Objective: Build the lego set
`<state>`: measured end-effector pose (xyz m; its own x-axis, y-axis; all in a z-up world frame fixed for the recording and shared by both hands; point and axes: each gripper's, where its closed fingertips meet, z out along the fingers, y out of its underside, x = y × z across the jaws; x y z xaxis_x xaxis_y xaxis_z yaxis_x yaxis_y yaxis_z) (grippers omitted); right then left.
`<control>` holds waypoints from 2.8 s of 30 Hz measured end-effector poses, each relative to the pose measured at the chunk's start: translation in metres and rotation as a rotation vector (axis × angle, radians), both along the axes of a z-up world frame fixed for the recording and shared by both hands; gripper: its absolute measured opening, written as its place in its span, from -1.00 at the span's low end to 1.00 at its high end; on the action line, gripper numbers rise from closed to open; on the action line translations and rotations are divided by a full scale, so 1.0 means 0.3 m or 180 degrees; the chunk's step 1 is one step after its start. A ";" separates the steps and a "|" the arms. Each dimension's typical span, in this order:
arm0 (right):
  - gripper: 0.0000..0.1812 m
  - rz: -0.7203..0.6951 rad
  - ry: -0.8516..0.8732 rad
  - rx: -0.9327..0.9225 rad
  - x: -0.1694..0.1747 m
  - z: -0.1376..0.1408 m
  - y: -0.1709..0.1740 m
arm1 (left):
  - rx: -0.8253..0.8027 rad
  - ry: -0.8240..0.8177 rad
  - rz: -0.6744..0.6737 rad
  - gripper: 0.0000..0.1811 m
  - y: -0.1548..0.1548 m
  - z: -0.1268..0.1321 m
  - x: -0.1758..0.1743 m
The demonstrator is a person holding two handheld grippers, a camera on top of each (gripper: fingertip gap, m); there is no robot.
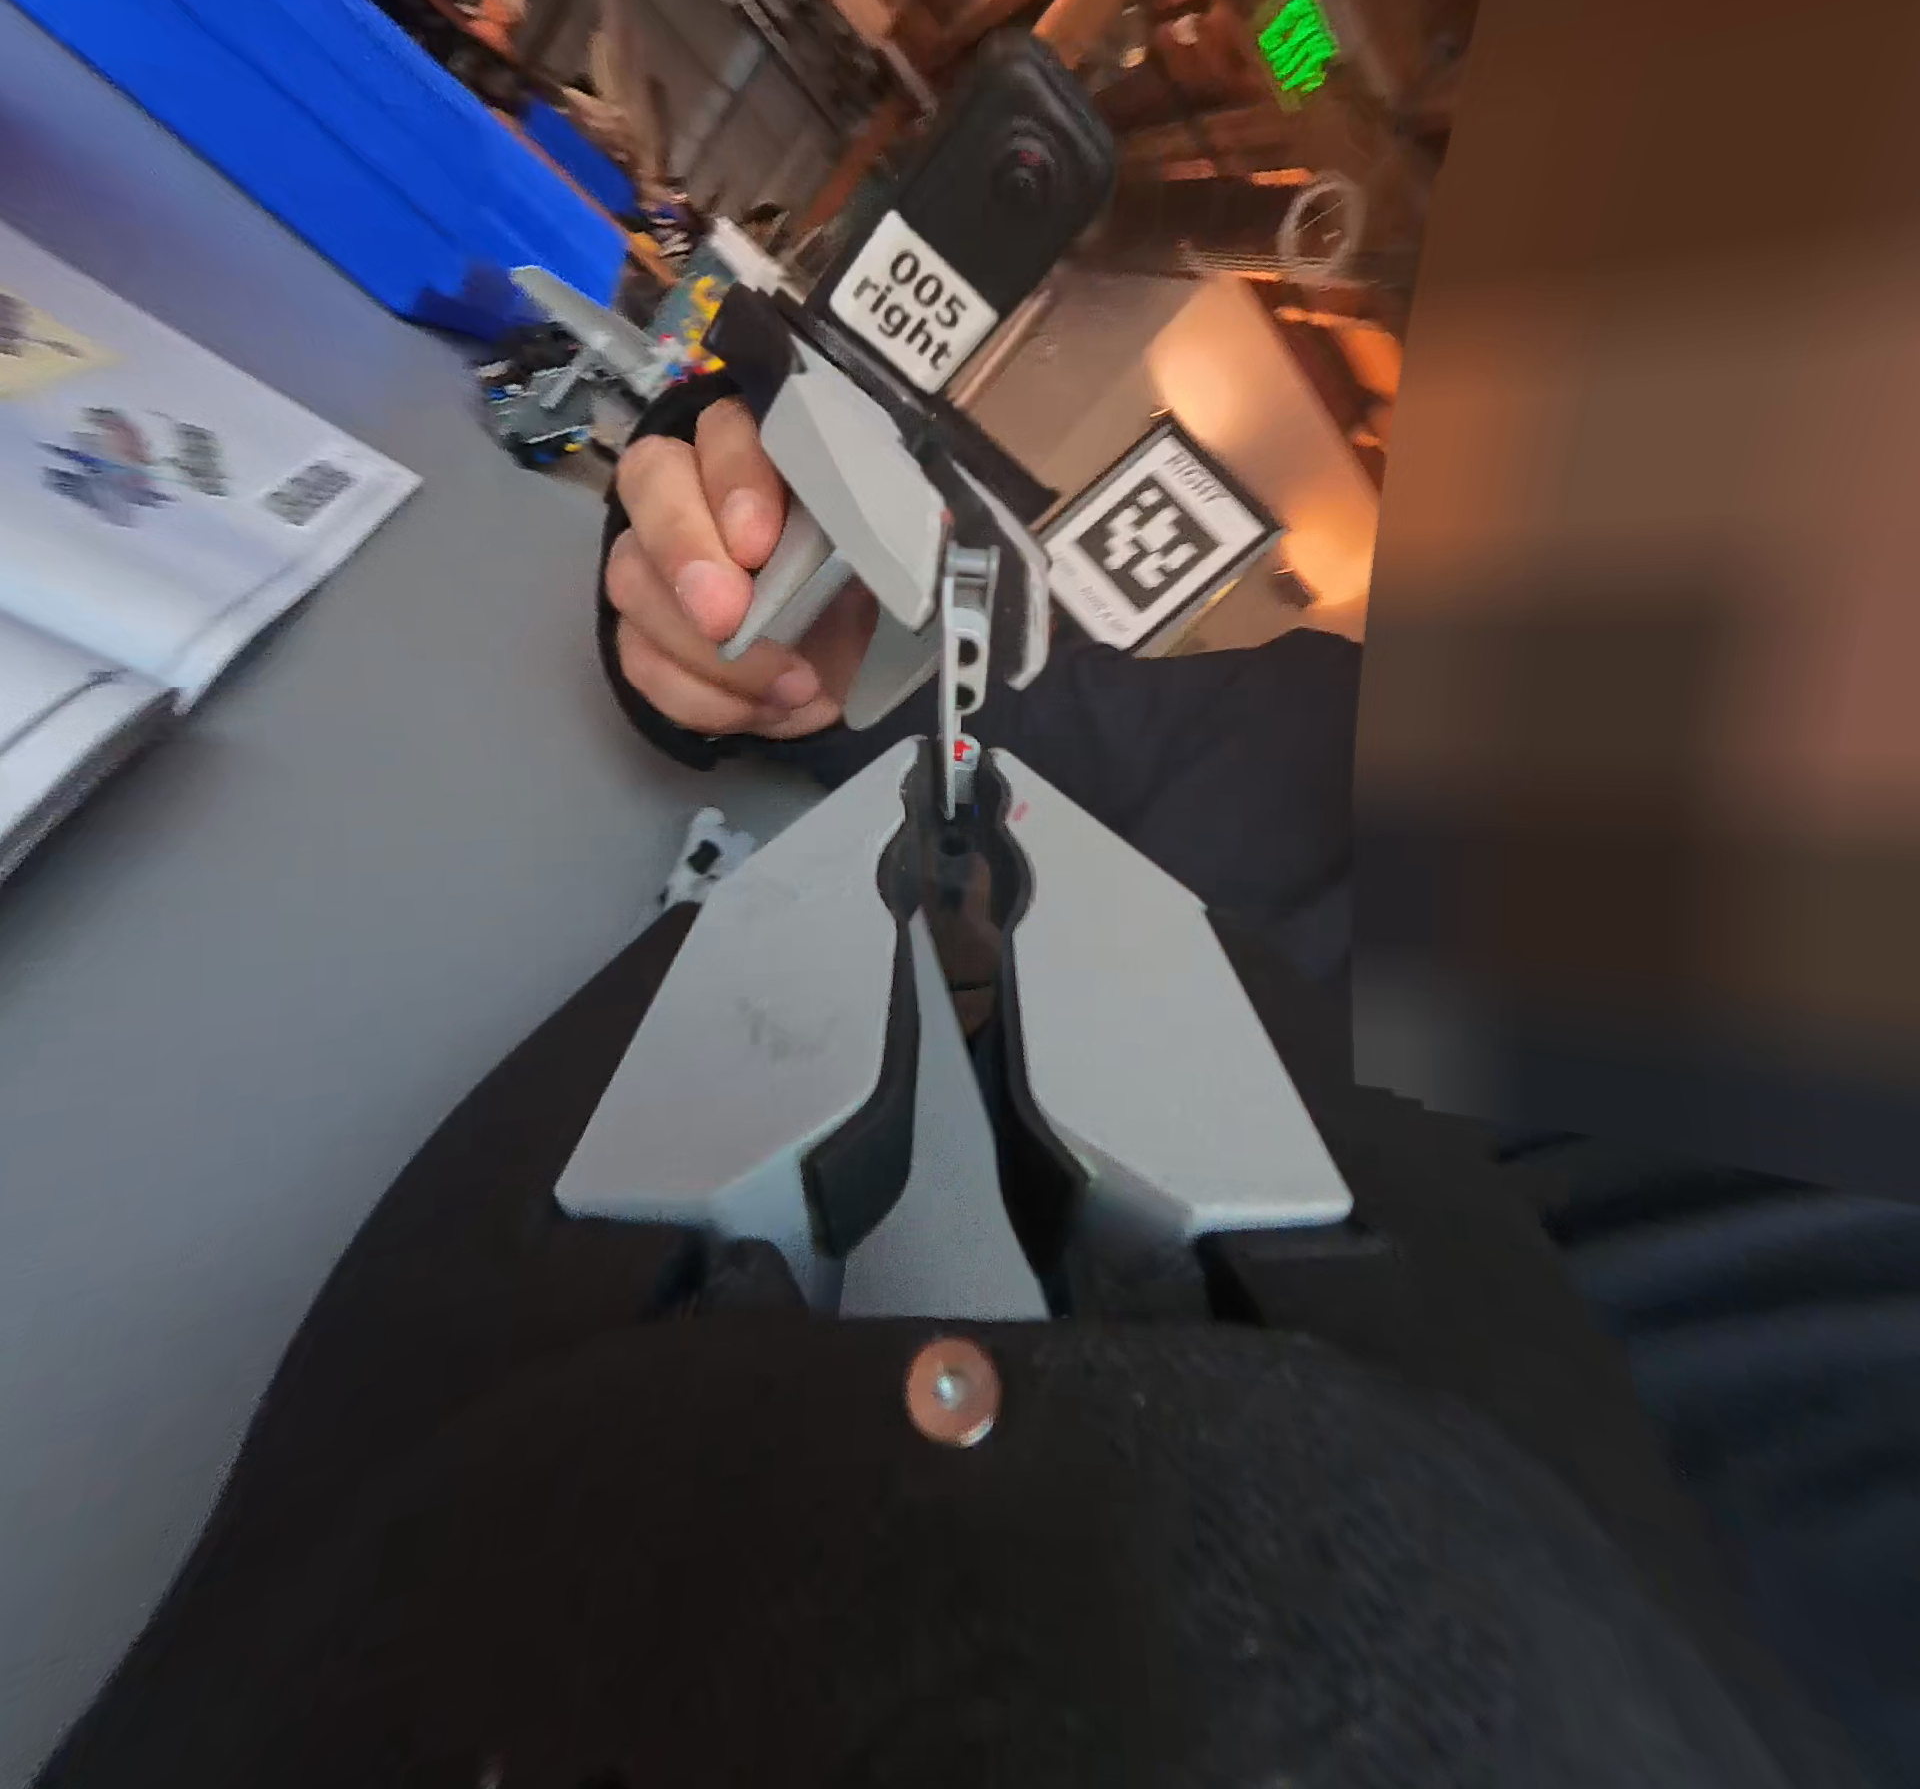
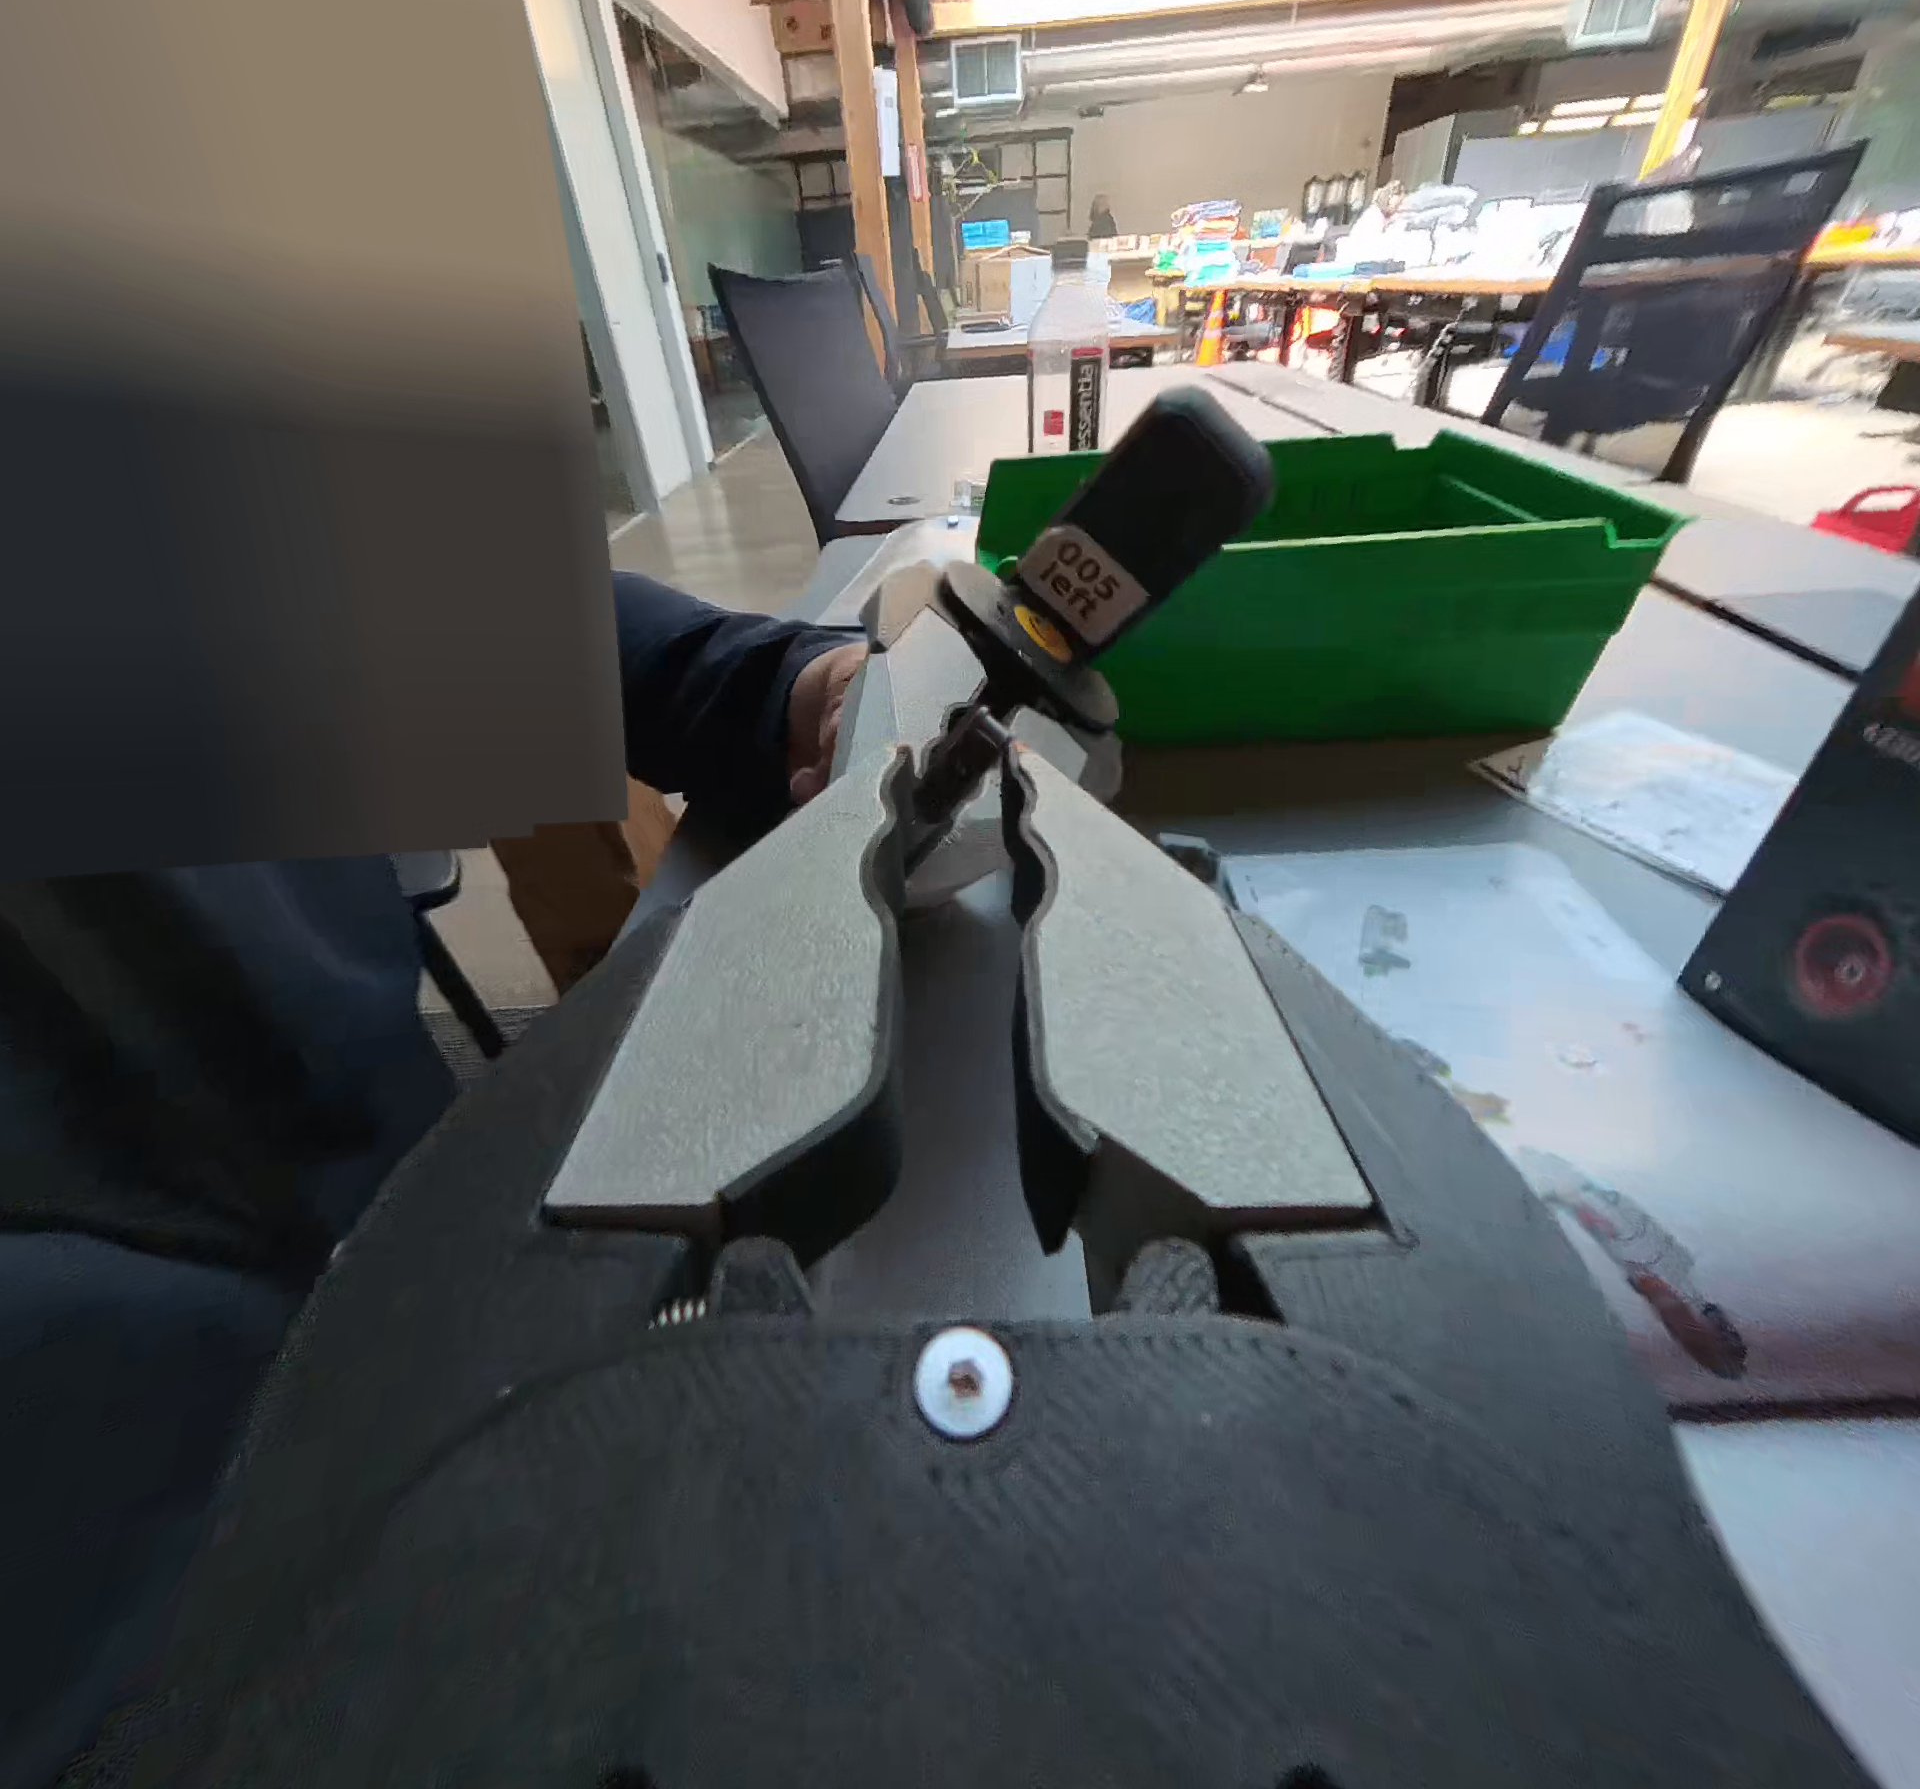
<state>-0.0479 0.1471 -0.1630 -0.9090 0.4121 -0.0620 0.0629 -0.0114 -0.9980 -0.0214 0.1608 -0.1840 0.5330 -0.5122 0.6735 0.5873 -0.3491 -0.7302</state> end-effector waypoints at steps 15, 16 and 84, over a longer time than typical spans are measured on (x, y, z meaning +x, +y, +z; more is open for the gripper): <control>-0.94 0.0377 -0.0707 -0.0217 -0.020 -0.065 -0.010 | -0.0125 0.1513 0.0590 -0.94 0.012 -0.064 -0.054; -0.95 0.0404 -0.0645 -0.0035 -0.014 -0.078 -0.008 | -0.0182 0.1713 0.0586 -0.94 0.011 -0.081 -0.052; -0.94 -0.0385 0.0537 0.3149 -0.103 -0.297 0.062 | -0.0360 0.3088 0.1166 -0.93 0.032 -0.149 -0.149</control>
